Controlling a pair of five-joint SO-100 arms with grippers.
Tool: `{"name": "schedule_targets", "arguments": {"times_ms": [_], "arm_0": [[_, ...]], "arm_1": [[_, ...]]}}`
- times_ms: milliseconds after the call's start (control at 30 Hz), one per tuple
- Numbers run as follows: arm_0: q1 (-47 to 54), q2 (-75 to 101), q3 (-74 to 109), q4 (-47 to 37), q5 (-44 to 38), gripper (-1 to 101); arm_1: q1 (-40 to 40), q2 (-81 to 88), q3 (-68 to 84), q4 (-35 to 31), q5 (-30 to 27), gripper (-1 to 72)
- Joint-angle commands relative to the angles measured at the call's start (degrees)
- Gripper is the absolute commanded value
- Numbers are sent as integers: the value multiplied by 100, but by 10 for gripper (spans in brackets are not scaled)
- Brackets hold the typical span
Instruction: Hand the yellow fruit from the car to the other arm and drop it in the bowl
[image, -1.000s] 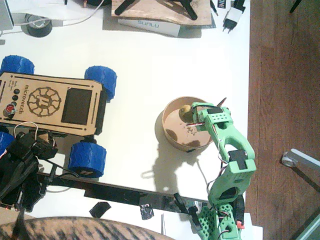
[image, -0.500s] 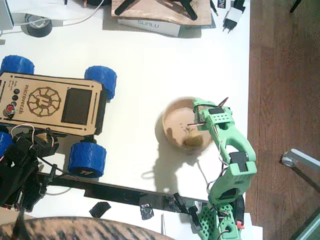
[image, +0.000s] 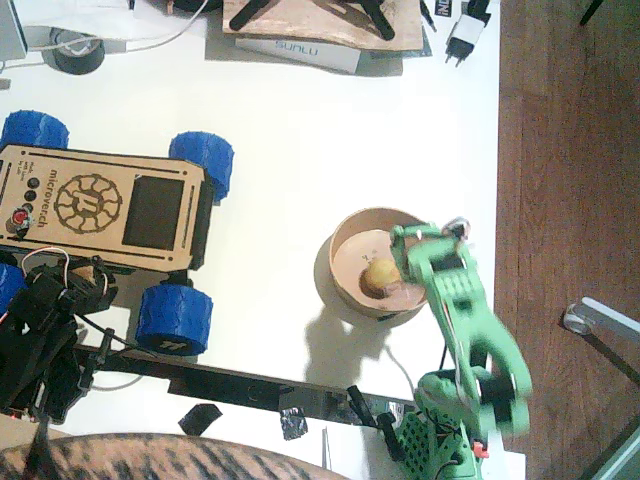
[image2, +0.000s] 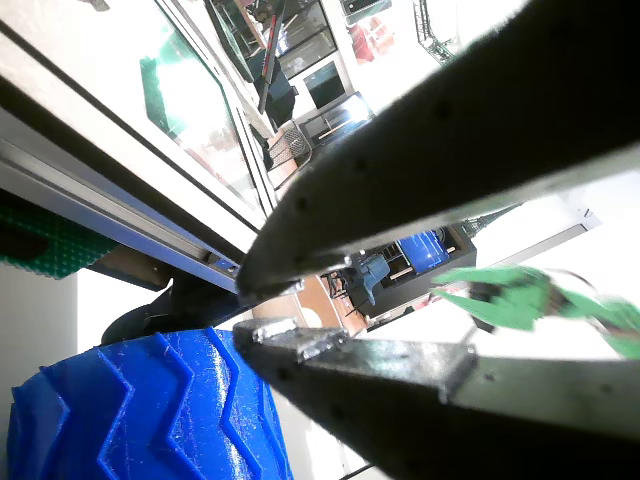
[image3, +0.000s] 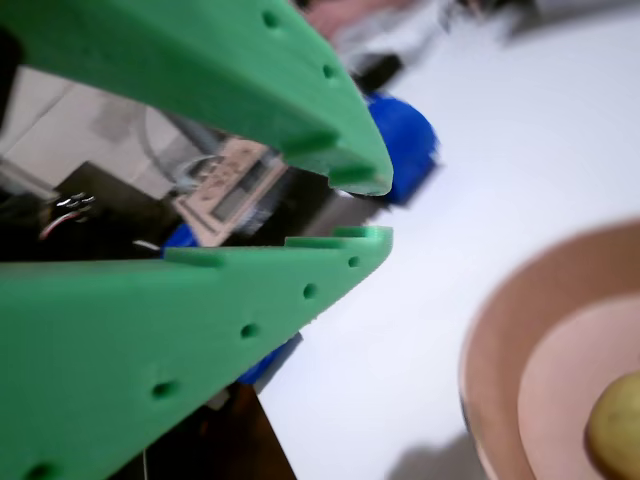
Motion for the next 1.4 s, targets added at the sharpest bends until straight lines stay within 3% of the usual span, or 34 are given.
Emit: {"name": "schedule_targets", "arguments": {"times_ms": [0, 233, 467, 867, 1367], "arm_0": [[-44, 519, 396, 650, 26, 0], [-44, 519, 396, 650, 26, 0], [-44, 519, 396, 650, 26, 0], [-44, 519, 396, 650, 26, 0], [-44, 519, 396, 650, 26, 0]], "arm_1": [[-88, 1696, 703, 123, -202, 1], [-272, 3735, 1459, 817, -316, 1], [-211, 4649, 1714, 958, -229, 1], [114, 5774, 2496, 1169, 62, 1], [492, 5810, 3059, 1090, 176, 1]]}}
